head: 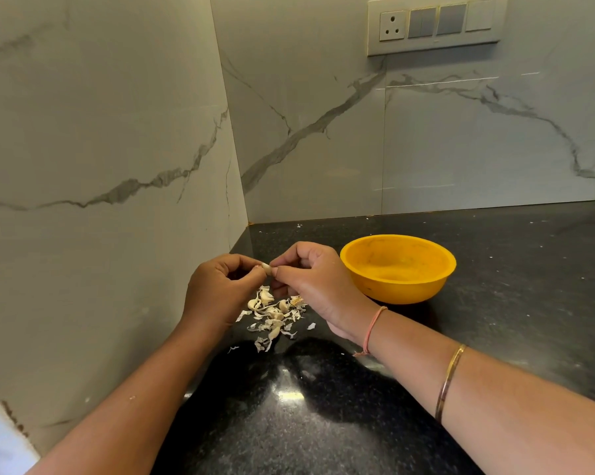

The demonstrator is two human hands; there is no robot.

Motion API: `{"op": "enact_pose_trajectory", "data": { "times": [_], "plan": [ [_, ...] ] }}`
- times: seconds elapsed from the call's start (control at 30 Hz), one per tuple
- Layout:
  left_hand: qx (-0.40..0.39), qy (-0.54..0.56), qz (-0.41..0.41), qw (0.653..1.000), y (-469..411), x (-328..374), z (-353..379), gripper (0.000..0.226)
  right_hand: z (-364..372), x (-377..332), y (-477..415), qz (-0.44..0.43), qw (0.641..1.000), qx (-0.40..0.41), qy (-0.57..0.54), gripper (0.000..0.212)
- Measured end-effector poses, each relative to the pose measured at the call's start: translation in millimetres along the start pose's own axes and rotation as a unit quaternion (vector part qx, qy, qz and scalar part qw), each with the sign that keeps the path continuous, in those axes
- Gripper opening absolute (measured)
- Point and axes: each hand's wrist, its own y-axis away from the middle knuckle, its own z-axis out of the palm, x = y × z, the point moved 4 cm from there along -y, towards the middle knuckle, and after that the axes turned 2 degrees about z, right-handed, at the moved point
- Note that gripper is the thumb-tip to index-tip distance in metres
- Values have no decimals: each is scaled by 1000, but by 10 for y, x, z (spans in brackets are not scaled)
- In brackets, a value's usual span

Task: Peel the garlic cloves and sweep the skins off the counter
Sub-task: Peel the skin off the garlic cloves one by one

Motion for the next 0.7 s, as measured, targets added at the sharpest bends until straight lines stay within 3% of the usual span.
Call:
{"op": "enact_pose_trajectory", "data": {
  "times": [0.2,0.7],
  "plan": [
    [1,4,-2,1000,-8,-26,11,28,7,43,-18,69,986,-45,-147,11],
    [-1,-33,10,999,-1,-2,6,25,1,43,-22,69,986,-36,-148,12]
  ]
}}
